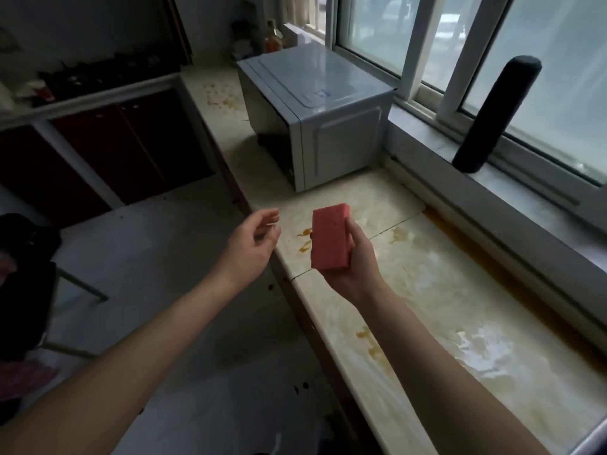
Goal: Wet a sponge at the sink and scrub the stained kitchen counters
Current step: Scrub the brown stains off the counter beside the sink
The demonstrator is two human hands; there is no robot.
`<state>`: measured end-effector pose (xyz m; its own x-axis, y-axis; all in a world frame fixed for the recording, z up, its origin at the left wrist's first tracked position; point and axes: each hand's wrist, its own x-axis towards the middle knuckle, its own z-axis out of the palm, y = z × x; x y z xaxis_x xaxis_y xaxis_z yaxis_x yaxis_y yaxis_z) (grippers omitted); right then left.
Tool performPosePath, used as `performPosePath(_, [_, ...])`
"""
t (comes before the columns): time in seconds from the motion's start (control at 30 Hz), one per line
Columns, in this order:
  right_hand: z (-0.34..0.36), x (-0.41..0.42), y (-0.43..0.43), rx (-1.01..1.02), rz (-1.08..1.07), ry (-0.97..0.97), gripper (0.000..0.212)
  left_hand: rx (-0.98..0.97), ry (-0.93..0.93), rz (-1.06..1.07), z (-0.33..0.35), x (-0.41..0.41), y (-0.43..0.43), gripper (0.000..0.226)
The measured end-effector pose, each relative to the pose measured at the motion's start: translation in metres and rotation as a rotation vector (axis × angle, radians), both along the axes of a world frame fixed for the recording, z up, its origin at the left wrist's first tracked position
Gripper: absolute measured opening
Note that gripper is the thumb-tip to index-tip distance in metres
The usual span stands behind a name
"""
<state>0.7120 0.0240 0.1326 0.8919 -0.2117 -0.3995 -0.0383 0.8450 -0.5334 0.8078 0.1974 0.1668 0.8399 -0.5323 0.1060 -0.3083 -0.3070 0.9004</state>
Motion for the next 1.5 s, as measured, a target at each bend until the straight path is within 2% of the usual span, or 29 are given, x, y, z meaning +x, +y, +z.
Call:
performPosePath(0.23, [-0.015,0.056,0.001,0.000,-0.015,0.062,0.061,0.021,0.016,-0.048,-0.016,0.059,0.000,0.033])
performPosePath(0.47, [-0.020,0.103,0.018,-0.059,-0.205,0.164,0.067,0.096,0.032,-0.221,-0.047,0.150,0.013,0.037])
performPosePath(0.6, [-0.028,0.124,0.031,-0.148,-0.272,0.231,0.075,0.201,-0.054,-0.308,-0.057,0.195,0.014,0.042])
performPosePath(0.7, [-0.033,0.127,0.040,-0.160,-0.351,0.287,0.068,0.257,-0.096,-0.385,-0.064,0.213,0.008,0.042])
performPosePath(0.87, [-0.044,0.116,0.043,-0.219,-0.433,0.389,0.042,0.410,-0.143,-0.517,-0.087,0.232,-0.014,0.046])
performPosePath(1.0, [-0.060,0.115,0.033,-0.311,-0.472,0.510,0.046,0.518,-0.186,-0.591,-0.106,0.244,-0.037,0.049])
performPosePath(1.23, [-0.081,0.133,0.013,-0.345,-0.503,0.557,0.044,0.656,-0.251,-0.687,-0.116,0.254,-0.072,0.054])
performPosePath(1.5, [-0.103,0.160,0.006,-0.742,-0.380,0.711,0.049,0.799,-0.399,-0.825,-0.130,0.264,-0.115,0.066])
